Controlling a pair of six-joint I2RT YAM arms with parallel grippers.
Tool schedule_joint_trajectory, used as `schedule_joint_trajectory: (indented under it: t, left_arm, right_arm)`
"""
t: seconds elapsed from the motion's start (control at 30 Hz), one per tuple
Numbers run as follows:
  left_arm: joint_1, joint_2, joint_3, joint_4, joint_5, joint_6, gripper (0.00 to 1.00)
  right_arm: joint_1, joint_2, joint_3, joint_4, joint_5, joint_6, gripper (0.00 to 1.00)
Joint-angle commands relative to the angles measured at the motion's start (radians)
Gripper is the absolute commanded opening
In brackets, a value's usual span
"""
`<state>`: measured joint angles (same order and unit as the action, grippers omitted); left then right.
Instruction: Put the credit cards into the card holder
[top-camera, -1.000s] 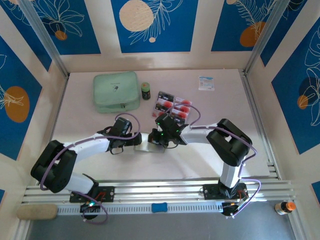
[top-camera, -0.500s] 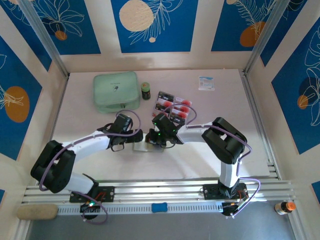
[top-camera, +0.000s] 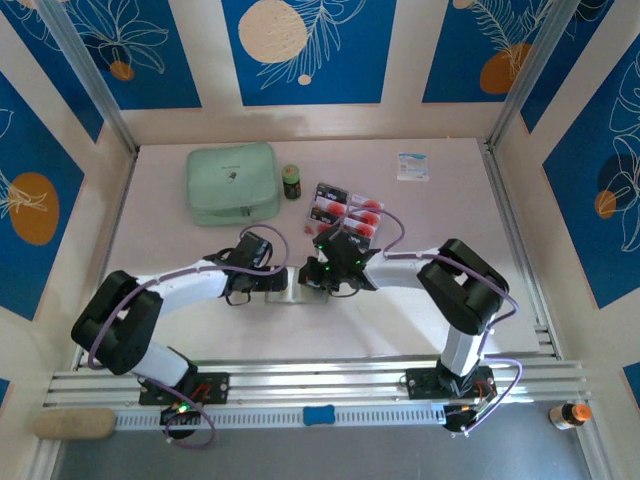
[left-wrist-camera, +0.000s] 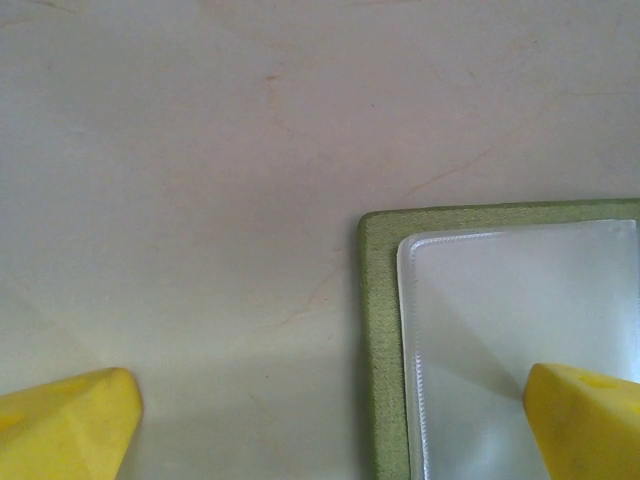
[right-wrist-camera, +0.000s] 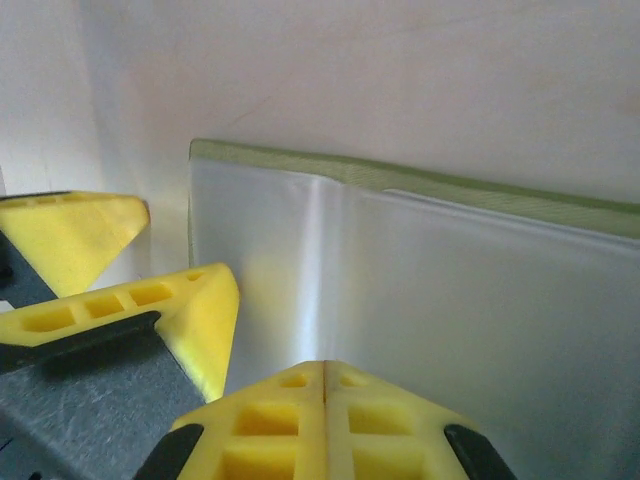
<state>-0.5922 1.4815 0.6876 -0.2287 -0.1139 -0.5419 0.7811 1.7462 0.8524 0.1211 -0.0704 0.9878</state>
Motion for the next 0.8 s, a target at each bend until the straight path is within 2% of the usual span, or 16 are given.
schedule_joint_trajectory:
  t: [0.0, 0.43, 0.7, 0.77]
  left_arm:
    - [-0.003, 0.017, -0.006, -0.050, -0.044, 0.025, 1.00]
    - [-0.003, -0.018, -0.022, -0.042, -0.074, 0.029, 1.00]
    - [-0.003, -0.001, -0.026, -0.030, -0.062, 0.025, 1.00]
    - [-0.003, -0.003, -0.024, -0.030, -0.056, 0.025, 1.00]
  right_arm:
    - [-0.030, -0.045, -0.058, -0.031, 0.025, -0.021, 0.00]
    - [-0.057, -0.116, -0.221, -0.024, 0.069, 0.009, 0.00]
    - [-0.086, -0.199, -0.165, -0.097, 0.023, -0.056, 0.00]
    - [-0.108, -0.238, -0.123, -0.136, -0.003, -0.107, 0.06]
